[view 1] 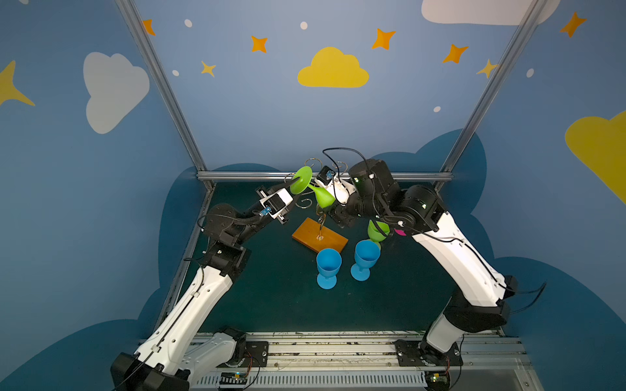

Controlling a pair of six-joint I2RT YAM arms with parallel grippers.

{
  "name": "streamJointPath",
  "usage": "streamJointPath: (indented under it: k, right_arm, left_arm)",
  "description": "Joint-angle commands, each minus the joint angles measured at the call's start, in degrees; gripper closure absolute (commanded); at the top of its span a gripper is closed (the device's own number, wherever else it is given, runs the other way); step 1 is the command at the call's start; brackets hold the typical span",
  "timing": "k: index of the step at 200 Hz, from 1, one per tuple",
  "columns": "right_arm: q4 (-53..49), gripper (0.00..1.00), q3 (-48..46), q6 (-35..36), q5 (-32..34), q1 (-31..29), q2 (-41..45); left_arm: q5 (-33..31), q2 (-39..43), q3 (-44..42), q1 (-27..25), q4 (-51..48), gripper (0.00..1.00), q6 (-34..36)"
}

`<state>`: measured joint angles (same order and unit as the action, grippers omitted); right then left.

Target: Take the wine glass off the wine glass rack

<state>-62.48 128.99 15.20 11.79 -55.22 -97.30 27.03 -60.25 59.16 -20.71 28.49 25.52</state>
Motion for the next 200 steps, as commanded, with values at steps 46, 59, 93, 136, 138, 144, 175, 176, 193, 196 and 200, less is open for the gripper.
streamJointPath:
  k: [46,59,93,136,138,144,175,176,193,196,200]
  right_arm:
    - [-3.3,0.86,1.8,1.3,-1.1,-0.7,-0.9]
    - [-3.3,0.81,2.1,1.3,-1.4,-0.7,-0.9]
    - [-1.6,0.41,0.8,1.6,-3.4,-0.8,0.4]
    - [7.3,0.20,-5.8,1.8,-8.3,-0.6,6.0]
    - [7.9,0.20,-6.2,1.8,-8.7,-0.6,6.4]
    - [9.6,0.20,-7.3,1.8,-9.7,-0.6,7.4]
    - [18.3,0.18,-13.6,1.0,-15.7,0.2,13.1]
    - [18.6,0.18,-13.8,1.0,-15.9,0.3,13.3]
    - [24.0,0.18,-18.1,-0.1,-19.7,1.3,17.0]
    - [24.7,0.18,-18.8,-0.4,-20.2,1.5,17.6]
    - [25.8,0.18,-19.6,-0.7,-20.9,1.9,18.4]
  left_arm:
    - [-2.5,-0.4,1.9,-0.4,1.7,0.86,0.2]
    - [-3.5,-0.4,2.0,-0.5,2.2,0.92,0.0]
    - [-7.9,0.2,2.1,-0.5,2.9,0.97,-1.7]
    - [-16.4,0.8,1.9,-0.4,0.5,0.97,-5.8]
    - [-16.6,0.8,1.9,-0.4,0.5,0.97,-6.0]
    - [-17.6,0.8,1.8,-0.4,0.1,0.97,-6.5]
    - [-22.4,0.8,2.6,0.1,-3.1,0.97,-12.1]
    - [-22.4,0.8,2.7,0.2,-3.2,0.97,-12.3]
    - [-22.6,0.7,3.3,1.0,-5.4,0.97,-16.4]
    - [-22.4,0.7,3.4,1.2,-5.6,0.97,-17.2]
    - [-22.1,0.7,3.4,1.6,-5.9,0.97,-18.2]
